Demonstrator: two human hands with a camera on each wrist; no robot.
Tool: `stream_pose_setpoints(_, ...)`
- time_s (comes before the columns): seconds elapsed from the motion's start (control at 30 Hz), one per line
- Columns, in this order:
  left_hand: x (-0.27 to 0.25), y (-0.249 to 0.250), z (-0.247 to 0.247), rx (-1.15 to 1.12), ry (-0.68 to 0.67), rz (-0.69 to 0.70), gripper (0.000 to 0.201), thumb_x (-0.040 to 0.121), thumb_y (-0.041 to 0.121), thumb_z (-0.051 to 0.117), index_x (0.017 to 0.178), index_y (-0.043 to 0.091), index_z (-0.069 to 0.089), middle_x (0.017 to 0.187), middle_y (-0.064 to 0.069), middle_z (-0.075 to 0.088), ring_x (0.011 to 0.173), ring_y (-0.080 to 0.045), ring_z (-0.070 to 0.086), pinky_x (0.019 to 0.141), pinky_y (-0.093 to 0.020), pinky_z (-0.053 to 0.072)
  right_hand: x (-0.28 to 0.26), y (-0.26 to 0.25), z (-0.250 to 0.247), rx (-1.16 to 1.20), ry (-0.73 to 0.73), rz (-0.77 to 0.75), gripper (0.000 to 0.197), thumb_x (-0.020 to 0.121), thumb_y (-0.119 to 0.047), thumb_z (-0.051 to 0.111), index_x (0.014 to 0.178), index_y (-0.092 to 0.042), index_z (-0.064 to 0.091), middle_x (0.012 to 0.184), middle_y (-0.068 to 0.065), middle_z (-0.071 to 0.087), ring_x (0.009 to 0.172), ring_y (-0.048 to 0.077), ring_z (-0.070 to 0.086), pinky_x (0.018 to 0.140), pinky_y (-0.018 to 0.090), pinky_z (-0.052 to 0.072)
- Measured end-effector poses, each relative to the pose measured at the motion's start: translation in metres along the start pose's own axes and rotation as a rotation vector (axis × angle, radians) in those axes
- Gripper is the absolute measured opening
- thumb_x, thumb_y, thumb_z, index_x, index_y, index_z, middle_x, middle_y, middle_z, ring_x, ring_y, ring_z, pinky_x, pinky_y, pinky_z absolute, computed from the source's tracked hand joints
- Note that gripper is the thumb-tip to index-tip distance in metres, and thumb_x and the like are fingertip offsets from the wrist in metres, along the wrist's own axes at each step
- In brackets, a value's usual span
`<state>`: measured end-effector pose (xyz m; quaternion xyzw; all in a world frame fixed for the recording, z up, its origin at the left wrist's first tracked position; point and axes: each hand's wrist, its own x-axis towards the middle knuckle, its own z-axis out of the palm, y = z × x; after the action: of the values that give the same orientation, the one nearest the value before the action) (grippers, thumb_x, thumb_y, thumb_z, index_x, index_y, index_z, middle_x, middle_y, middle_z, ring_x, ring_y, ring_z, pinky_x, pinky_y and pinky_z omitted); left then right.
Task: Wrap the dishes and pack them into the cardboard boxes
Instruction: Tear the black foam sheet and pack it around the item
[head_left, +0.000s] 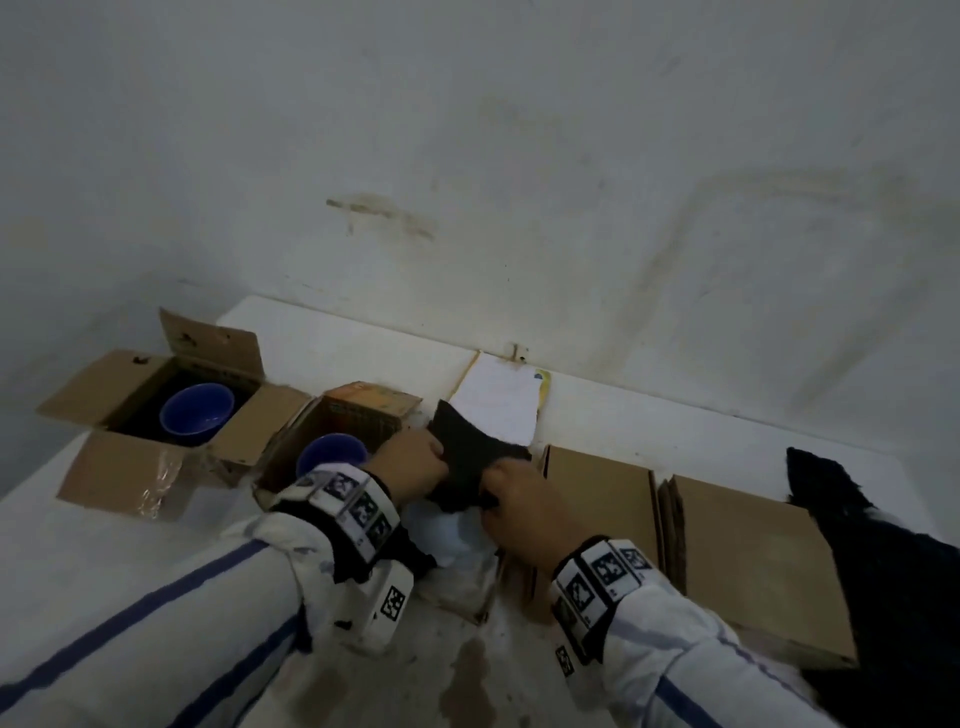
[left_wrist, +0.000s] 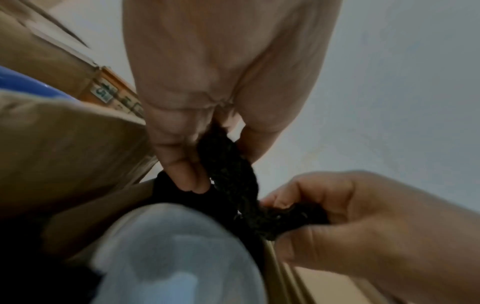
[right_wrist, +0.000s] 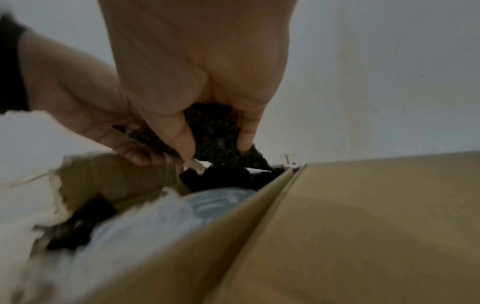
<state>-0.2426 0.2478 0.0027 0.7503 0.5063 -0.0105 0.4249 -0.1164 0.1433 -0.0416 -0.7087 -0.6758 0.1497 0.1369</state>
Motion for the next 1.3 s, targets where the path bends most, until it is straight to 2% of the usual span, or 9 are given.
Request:
stream_pose_setpoints(0.13,0.006,-0.021,0.026,0.342,-0.126,0.016,0.026,0.094,0.008,0.045,0.119,0.002,0.048,0.126,-0.017,0.048,0.113,-0.030,0.050,0.094,-0.036,0.045,-0.005,-0.004,0.021,-0.236,-0.314,0.069,0.033,0.090,-0.035,0.051,0.114,-0.016,0.062,0.128,0.010,0.047,0.116,0.030,0.043,0.096,0.039,0.038)
stream_pose_setpoints(0.23,0.009,-0.031,0.039,0.439,-0.150,0.032,0.029,0.096,0.013,0.040,0.123,0.005,0.046,0.134,-0.016,0.041,0.122,-0.032,0.040,0.105,-0.039,0.036,-0.002,-0.008,0.020,-0.155,-0.377,0.173,0.052,0.092,-0.056,0.040,0.091,-0.013,0.069,0.123,0.007,0.054,0.113,0.026,0.048,0.094,0.043,0.031)
stream_pose_setpoints(0.3,0.009,-0.034,0.040,0.550,-0.122,0.058,0.033,0.095,0.016,0.043,0.127,0.005,0.046,0.138,-0.017,0.034,0.122,-0.032,0.041,0.105,-0.036,0.036,0.003,-0.005,0.019,-0.112,-0.298,0.207,0.055,0.094,-0.053,0.037,0.087,-0.010,0.070,0.118,0.007,0.058,0.111,0.024,0.050,0.095,0.042,0.034)
stream_pose_setpoints(0.4,0.010,-0.035,0.042,0.729,-0.152,0.086,0.042,0.093,0.020,0.049,0.132,0.007,0.042,0.143,-0.018,0.019,0.131,-0.039,0.028,0.112,-0.043,0.027,0.009,-0.002,0.018,-0.254,-0.300,0.212,0.039,0.094,-0.041,0.047,0.119,-0.013,0.057,0.153,0.012,0.023,0.140,0.030,0.023,0.112,0.048,0.024)
stream_pose_setpoints(0.5,0.012,-0.035,0.045,0.794,-0.165,0.084,0.046,0.094,0.024,0.050,0.135,0.006,0.041,0.148,-0.018,0.014,0.137,-0.042,0.015,0.115,-0.047,0.019,0.010,-0.004,0.022,-0.312,-0.406,0.262,0.050,0.089,-0.040,0.055,0.130,-0.015,0.043,0.158,0.013,-0.007,0.146,0.032,-0.001,0.115,0.054,0.012)
stream_pose_setpoints(0.63,0.013,-0.030,0.048,0.758,-0.092,0.120,0.046,0.092,0.025,0.051,0.132,0.006,0.037,0.140,-0.017,0.024,0.130,-0.037,0.026,0.109,-0.042,0.028,0.013,-0.002,0.022,-0.296,-0.442,0.301,0.064,0.086,-0.046,0.056,0.138,-0.015,0.036,0.158,0.013,0.003,0.144,0.030,0.012,0.112,0.053,0.016)
stream_pose_setpoints(0.77,0.015,-0.016,0.046,0.618,0.066,0.188,0.040,0.092,0.020,0.050,0.128,0.007,0.038,0.139,-0.014,0.026,0.126,-0.033,0.032,0.103,-0.039,0.036,0.022,0.001,0.016,-0.240,-0.237,0.294,0.051,0.087,-0.041,0.054,0.129,-0.014,0.043,0.143,0.010,0.033,0.132,0.029,0.033,0.108,0.047,0.029)
stream_pose_setpoints(1.03,0.046,0.007,0.044,0.617,-0.129,0.028,0.048,0.096,0.020,0.048,0.138,0.006,0.031,0.156,-0.017,0.002,0.139,-0.038,0.019,0.109,-0.048,0.031,0.037,0.016,0.009,-0.357,-0.404,0.285,0.064,0.093,-0.032,0.050,0.148,-0.016,0.022,0.158,0.011,0.009,0.143,0.028,0.017,0.114,0.050,0.015)
stream_pose_setpoints(1.3,0.068,-0.009,0.058,0.612,-0.121,-0.062,0.042,0.094,0.023,0.049,0.131,0.010,0.032,0.139,-0.015,0.035,0.131,-0.034,0.031,0.104,-0.047,0.034,0.045,0.027,0.016,-0.342,-0.435,0.314,0.069,0.084,-0.035,0.061,0.142,-0.019,0.025,0.143,0.010,0.036,0.132,0.028,0.037,0.110,0.053,0.015)
